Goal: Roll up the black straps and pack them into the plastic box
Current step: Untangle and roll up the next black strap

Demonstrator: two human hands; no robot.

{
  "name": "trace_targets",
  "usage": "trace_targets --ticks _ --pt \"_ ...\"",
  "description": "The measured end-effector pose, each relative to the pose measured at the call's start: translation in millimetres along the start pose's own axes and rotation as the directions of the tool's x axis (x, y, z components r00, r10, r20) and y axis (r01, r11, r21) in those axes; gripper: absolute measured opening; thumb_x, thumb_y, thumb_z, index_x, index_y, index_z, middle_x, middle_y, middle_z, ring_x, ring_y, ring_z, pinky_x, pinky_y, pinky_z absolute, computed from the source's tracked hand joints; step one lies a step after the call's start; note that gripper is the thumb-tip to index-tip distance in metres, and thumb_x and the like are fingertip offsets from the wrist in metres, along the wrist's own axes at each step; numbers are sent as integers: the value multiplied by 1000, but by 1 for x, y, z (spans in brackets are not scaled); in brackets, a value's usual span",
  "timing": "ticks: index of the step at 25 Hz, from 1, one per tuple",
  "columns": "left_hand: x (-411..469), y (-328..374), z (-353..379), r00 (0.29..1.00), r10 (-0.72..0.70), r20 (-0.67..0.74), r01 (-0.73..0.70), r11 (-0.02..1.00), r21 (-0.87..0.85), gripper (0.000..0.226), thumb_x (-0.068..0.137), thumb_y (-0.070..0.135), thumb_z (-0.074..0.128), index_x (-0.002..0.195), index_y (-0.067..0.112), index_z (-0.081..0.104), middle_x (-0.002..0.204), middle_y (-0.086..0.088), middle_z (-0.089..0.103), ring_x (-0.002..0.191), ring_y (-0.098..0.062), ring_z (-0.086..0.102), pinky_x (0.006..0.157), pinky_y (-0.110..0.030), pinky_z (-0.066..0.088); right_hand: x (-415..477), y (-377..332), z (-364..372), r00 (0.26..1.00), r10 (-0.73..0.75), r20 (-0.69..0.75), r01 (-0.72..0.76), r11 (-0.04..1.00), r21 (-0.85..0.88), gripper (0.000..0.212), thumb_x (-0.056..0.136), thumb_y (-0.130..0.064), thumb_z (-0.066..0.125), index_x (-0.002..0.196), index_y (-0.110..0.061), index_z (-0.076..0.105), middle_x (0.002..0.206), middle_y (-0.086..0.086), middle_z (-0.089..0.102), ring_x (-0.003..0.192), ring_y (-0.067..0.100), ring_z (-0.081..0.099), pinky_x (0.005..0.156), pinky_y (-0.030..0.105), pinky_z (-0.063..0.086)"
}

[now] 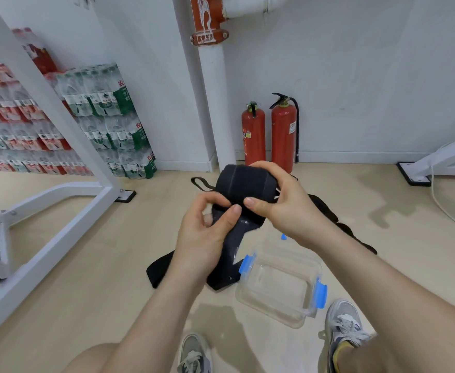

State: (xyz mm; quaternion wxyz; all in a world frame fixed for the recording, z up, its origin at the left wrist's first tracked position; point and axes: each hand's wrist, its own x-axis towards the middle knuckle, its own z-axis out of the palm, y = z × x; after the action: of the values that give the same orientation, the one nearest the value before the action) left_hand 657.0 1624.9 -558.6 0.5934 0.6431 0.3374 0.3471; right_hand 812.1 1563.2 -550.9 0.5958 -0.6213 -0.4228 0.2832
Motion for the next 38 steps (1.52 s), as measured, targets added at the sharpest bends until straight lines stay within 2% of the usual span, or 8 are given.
trace_targets --ticks 4,6,9,12,15,18,25,38 --pt "1 8 -31 897 18 441 15 997 -71 51 79 -12 59 118 19 69 118 -12 71 111 -24 66 95 -37 52 7 1 -9 997 76 24 -78 993 89 42 90 -6 69 124 -26 56 89 2 59 54 3 53 42 16 36" --pt "2 6 -36 888 153 435 -242 958 156 64 79 -25 54 122 20 66 118 4 72 113 -14 66 95 -25 52 10 4 -10 987 135 83 -148 974 170 40 90 -5 69 122 -27 58 86 3 59 56 14 53 40 20 31" --pt "6 4 -34 780 527 338 -616 547 568 47 74 -7 67 106 28 75 89 24 67 87 1 60 77 -11 47 12 8 -9 977 161 141 -184 969 166 40 89 -3 69 121 -24 60 82 2 58 52 12 50 41 20 28" --pt "7 4 -32 629 598 496 -690 136 711 31 72 13 70 99 27 77 79 11 49 78 -12 38 62 -27 38 13 12 -5 985 145 93 -151 987 60 42 86 -1 72 120 -23 61 91 0 64 69 12 62 49 18 44" --pt "5 8 -28 572 637 516 -697 46 715 11 80 15 69 86 20 76 83 -1 51 79 -21 44 62 -32 37 12 24 1 993 101 63 -98 994 -49 51 81 -3 76 122 -29 60 110 1 67 103 21 66 80 34 59" --pt "14 10 -35 604 668 434 -683 153 714 19 83 10 58 84 16 76 104 1 67 100 -25 59 81 -29 47 4 20 14 983 19 185 21 977 -212 59 83 -1 69 129 -35 56 114 -4 64 96 17 64 68 29 59" --pt "28 16 -15 954 284 -96 -240 914 326 29 75 0 79 76 29 77 75 21 74 77 0 69 74 -15 54 -2 10 16 945 -69 318 128 977 -168 75 82 13 57 137 -38 52 129 3 48 113 22 56 64 37 63" --pt "32 1 -9 986 -40 -160 24 995 -98 15 83 -3 71 88 10 69 78 -5 72 66 -18 69 54 -27 54 -5 5 12 951 -75 301 176 929 -324 69 80 5 69 132 -39 55 111 -2 52 99 14 58 82 33 58"
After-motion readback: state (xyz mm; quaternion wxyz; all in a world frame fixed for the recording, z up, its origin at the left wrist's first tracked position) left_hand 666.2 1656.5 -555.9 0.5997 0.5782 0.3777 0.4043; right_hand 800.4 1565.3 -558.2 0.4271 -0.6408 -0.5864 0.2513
